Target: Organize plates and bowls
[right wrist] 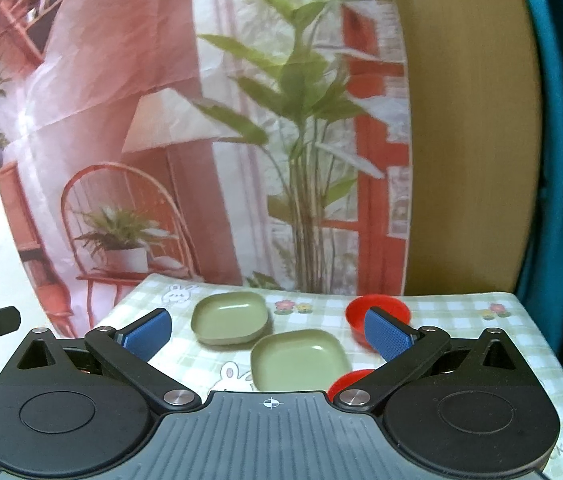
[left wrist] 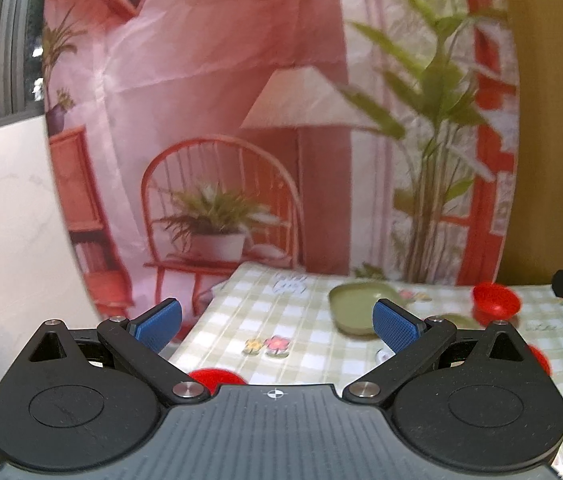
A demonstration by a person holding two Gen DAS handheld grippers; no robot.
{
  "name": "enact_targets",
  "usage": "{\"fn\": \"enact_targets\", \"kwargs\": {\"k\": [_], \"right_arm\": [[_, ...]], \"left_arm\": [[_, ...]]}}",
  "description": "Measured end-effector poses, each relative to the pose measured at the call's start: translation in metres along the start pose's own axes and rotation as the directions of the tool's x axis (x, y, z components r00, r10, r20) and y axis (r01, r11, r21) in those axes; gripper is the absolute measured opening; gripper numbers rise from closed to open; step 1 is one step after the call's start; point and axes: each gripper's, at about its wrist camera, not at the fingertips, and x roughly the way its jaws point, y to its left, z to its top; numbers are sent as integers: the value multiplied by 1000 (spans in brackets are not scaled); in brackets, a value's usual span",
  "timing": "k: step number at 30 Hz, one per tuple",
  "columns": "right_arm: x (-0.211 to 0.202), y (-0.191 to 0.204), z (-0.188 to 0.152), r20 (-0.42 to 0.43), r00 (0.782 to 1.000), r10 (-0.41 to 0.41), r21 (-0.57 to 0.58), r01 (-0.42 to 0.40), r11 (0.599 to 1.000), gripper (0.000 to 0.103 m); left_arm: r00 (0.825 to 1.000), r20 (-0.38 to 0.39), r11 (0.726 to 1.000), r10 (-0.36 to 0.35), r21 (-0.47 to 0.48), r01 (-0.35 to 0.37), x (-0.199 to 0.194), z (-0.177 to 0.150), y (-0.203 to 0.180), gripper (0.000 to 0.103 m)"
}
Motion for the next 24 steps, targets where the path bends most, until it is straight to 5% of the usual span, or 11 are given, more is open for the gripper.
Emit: {"fn": "enact_targets", "kwargs": {"k": [8,12,17,24], "right_arm": [[53,10,-24,-79,996,50,-56,-54,997,87],[80,13,-45,-147,985,90,-68,-101,993,73],[105,16,-70,-223,967,125,-77,-146,986,56],[125,3,-102,-316,939,133,-25,-148,989,38]], "left_arm": [[999,-31,998,-35,-54,33,32,-25,9,101],[993,-115,999,-21,-31,18,57,-43,3,85],[970,-220,992,-104,-99,84,85,-69,6,78],[929,-351,993,-118,-68,100,112,-102,-6,74]]}}
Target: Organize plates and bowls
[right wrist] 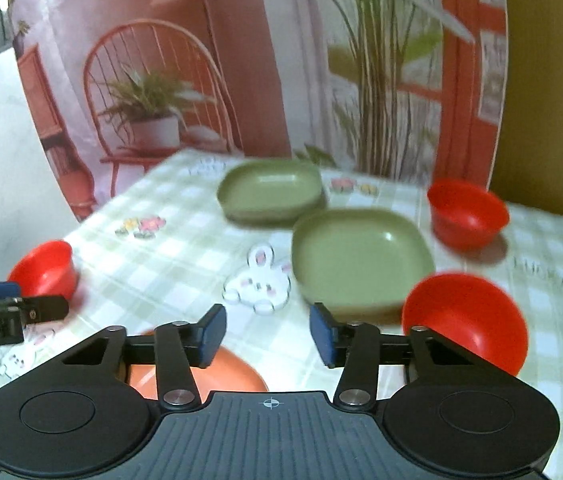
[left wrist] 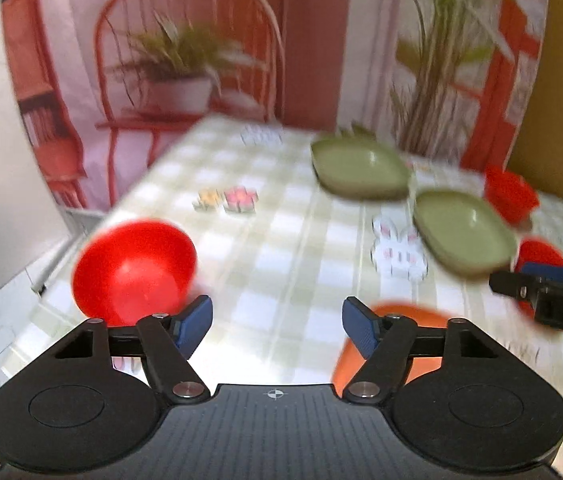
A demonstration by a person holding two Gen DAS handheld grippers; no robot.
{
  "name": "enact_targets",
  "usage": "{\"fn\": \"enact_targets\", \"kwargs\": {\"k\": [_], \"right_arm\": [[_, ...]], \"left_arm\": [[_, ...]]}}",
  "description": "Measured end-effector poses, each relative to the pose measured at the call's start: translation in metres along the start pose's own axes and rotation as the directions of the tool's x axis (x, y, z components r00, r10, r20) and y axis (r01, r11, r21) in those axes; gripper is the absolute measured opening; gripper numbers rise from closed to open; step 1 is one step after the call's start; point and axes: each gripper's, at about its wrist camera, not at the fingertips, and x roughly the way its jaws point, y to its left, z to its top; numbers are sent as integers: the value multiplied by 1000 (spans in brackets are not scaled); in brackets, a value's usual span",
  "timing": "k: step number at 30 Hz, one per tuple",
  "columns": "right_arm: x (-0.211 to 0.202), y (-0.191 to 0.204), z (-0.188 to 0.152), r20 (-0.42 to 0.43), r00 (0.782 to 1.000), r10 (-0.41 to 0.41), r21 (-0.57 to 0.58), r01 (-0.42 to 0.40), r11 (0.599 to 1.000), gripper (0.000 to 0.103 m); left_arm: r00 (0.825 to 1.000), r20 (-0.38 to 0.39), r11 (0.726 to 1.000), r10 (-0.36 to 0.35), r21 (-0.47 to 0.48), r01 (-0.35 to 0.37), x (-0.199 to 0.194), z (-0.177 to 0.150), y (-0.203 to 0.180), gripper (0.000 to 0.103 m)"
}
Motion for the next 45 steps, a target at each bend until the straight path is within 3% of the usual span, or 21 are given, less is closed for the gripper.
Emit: {"fn": "enact_targets", "kwargs": {"k": [3,7,14,18,24,27,30,36,45], "right_arm": [[7,-5,-10,-33,999,0,16,1,1000,35],[13,-9,-22,-71,997,10,33,-8,999,34],[19,-15,-35,-116,993,28,79,-18,997,30],[19,-16,-37,-122,992,38,87,-28,996,28],[21,-12,-40,-137,989,48,75,-37,996,20],[21,-10,-41,-144,988,52,67,-43,997,10],[20,-8,-42,-148,987,60,60,-51,997,9],[19,-5,-42,-139,989,57,53,-50,997,8],[16,-6,-40,-121,991,55,54,-49,997,7]], "left_arm": [[995,-96,1000,12,10,-11,18,-11,-3,73],[985,-173,1000,-26,-10,25,32,-23,-1,67],[967,-246,998,-64,9,69,36,-42,-13,65],[961,-267,997,-76,-22,73,40,-45,-11,51],[960,-262,995,-95,-61,81,39,-43,-9,30],[960,-258,994,-105,-64,92,39,-43,-10,24],[961,-253,993,-112,-59,100,38,-44,-14,18],[961,-249,992,-120,-54,110,37,-44,-14,12],[967,-223,993,-120,-32,116,33,-43,-16,11]]}}
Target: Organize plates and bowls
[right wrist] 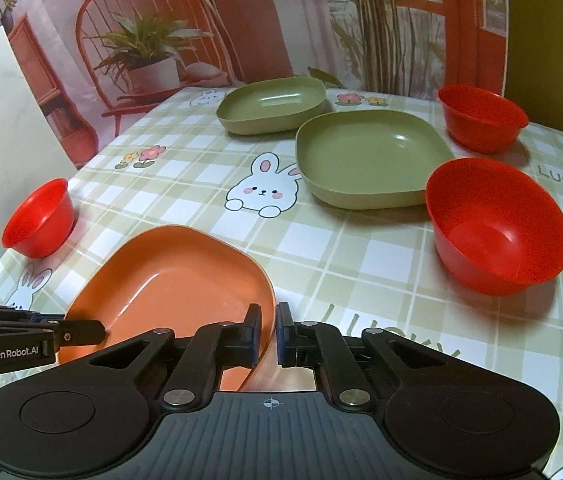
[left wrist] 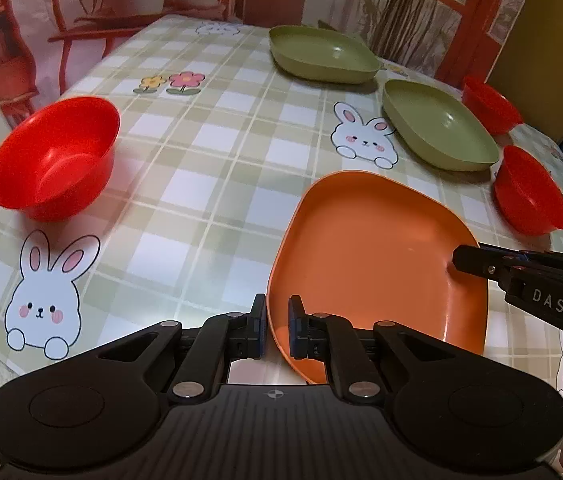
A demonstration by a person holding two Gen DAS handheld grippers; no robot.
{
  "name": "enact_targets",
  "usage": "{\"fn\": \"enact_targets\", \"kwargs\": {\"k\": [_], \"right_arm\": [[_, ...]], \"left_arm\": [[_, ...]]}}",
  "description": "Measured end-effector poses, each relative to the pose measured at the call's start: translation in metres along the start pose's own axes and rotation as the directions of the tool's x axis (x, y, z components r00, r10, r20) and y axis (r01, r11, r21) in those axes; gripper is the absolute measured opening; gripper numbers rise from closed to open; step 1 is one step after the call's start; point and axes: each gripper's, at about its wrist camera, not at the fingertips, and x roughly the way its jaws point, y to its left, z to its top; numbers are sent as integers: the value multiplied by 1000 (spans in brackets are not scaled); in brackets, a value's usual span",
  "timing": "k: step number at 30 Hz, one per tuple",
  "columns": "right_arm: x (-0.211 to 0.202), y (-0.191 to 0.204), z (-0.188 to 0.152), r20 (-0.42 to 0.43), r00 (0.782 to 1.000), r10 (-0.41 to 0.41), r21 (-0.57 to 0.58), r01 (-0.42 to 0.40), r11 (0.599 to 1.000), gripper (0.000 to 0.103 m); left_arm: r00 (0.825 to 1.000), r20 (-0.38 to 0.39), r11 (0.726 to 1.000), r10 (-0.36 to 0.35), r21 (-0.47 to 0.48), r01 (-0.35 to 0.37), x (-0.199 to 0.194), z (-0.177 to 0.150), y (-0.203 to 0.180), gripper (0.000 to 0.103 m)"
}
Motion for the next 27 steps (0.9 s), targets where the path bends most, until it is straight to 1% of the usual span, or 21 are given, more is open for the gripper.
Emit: {"fn": "enact_targets", "kwargs": {"k": [4,8,11,13,16,21,23,25,27], "right_arm": [[-4,-5,6,19,1000,-1,24,1,1000,7],[-9,-10,20,55,999,-1,37,-1,999,8],[-17,-17,38,98,995,1,58,-6,998,8],[-23,-24,54,134,991,0,68,-9,998,8],[-32,-32,78,184,983,-7,69,-6,998,7],[-46,-48,116,257,966,-16,69,-1,998,7],[-48,-56,129,278,960,-28,73,8,997,7],[-48,-64,142,288,957,-41,72,21,997,7],[-45,-73,153,289,956,-40,66,21,998,6]], "left_arm": [[1000,31,999,-5,35,4,-5,5,-6,11],[997,67,999,-25,48,21,-12,22,-8,11],[995,87,999,-46,32,43,-18,43,-10,11],[991,121,998,-57,45,52,-26,59,-16,11],[981,184,995,-67,82,53,-38,85,-28,11],[963,256,991,-87,122,57,-52,126,-49,11],[958,272,989,-93,138,57,-52,139,-59,11],[957,273,987,-99,152,59,-50,152,-68,11],[955,271,984,-121,163,79,-46,160,-77,11]]}}
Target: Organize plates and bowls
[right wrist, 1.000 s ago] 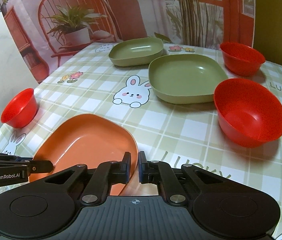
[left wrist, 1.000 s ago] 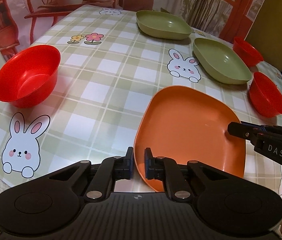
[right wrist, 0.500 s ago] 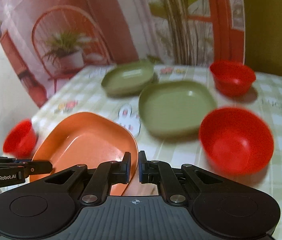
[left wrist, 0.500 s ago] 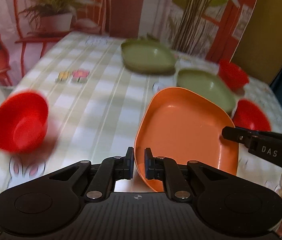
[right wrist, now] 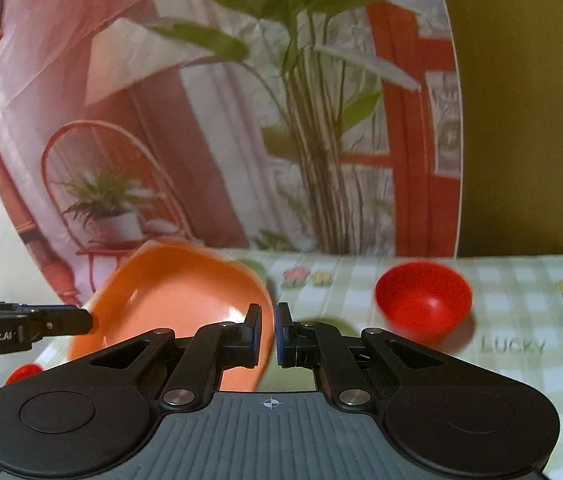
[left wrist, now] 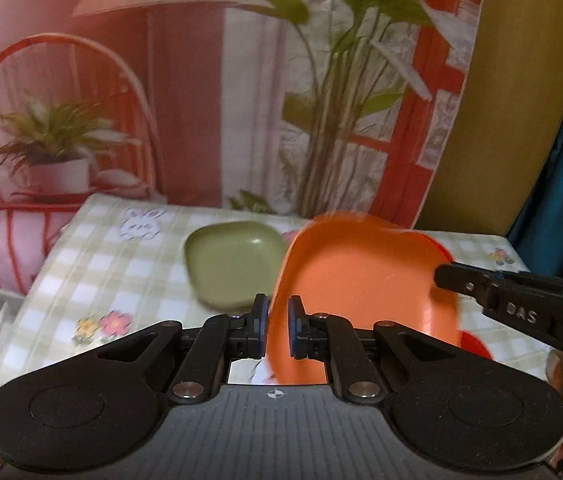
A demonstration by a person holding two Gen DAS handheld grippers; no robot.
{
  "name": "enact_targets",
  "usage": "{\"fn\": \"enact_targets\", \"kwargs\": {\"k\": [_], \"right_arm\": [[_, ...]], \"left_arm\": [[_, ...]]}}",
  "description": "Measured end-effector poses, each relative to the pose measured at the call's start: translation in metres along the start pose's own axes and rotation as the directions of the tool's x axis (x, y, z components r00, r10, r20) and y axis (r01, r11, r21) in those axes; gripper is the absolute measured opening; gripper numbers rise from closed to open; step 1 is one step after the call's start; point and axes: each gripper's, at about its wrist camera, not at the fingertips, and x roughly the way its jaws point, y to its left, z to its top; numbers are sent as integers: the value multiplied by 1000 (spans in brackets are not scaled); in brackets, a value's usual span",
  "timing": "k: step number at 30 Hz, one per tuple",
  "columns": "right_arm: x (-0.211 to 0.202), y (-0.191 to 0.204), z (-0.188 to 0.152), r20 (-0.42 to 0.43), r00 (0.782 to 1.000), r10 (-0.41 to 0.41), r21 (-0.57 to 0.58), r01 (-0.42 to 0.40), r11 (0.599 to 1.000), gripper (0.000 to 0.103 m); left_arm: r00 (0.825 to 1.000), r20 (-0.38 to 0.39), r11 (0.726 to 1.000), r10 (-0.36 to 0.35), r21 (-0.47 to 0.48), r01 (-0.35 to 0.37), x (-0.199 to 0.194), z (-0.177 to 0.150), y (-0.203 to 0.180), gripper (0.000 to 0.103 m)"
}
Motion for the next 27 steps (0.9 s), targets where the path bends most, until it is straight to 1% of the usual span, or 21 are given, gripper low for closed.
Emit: {"fn": "enact_targets", "kwargs": {"k": [2,4,5,6,7,8,9,10,11,13,14,15,16,18,19,22,27], "right_arm": [[8,-6,6,-12,1000,-4,-14,4,1000,6],[26,-9,7,-49,999,-23,-49,20,999,4],[36,-9,4,-71,996,-53,-69,49,996,2],[46,-11,2,-100,993,-64,-76,56,996,2],[53,-12,-1,-134,990,-53,-67,44,997,2],[56,-13,-3,-157,987,-39,-53,31,998,2],[57,-9,-8,-176,984,-15,-57,5,998,2],[58,-4,-12,-191,982,2,-78,-17,997,3],[59,1,-17,-207,978,12,-99,-33,995,5],[65,9,-30,-264,962,71,-82,-96,992,15],[70,12,-37,-297,949,107,-59,-130,990,20],[75,18,-47,-331,936,120,-55,-146,988,20],[78,22,-56,-353,929,109,-66,-141,988,20],[80,31,-72,-373,924,83,-89,-125,988,20],[78,34,-77,-375,923,87,-79,-125,989,20],[74,37,-86,-376,920,112,-32,-134,991,20],[78,41,-93,-405,910,85,-61,-120,991,18]], "left_arm": [[1000,-7,1000,-25,0,25,9,5,-6,11],[999,-12,999,-47,8,48,21,4,-12,11],[999,-8,999,-48,17,48,30,2,-14,11],[999,-2,999,-43,25,43,40,-1,-14,10],[999,4,998,-35,49,34,47,-6,-12,10],[1000,-10,998,-10,56,11,54,-10,-5,10],[999,-36,999,-5,34,7,59,-16,7,10],[999,-51,1000,-18,-12,18,59,-21,21,11],[997,-71,996,-28,-92,21,58,-29,39,11],[993,-105,976,-50,-216,27,53,-46,64,11],[992,-119,973,-48,-230,20,51,-54,70,11],[990,-141,977,-27,-213,-4,51,-60,71,12],[986,-167,984,5,-173,-35,51,-67,69,12],[981,-185,990,51,-121,-74,50,-77,68,12],[977,-204,990,60,-115,-84,52,-82,70,12],[964,-263,985,25,-156,-68,54,-97,79,13],[957,-288,980,-18,-193,-40,51,-113,83,13]]}}
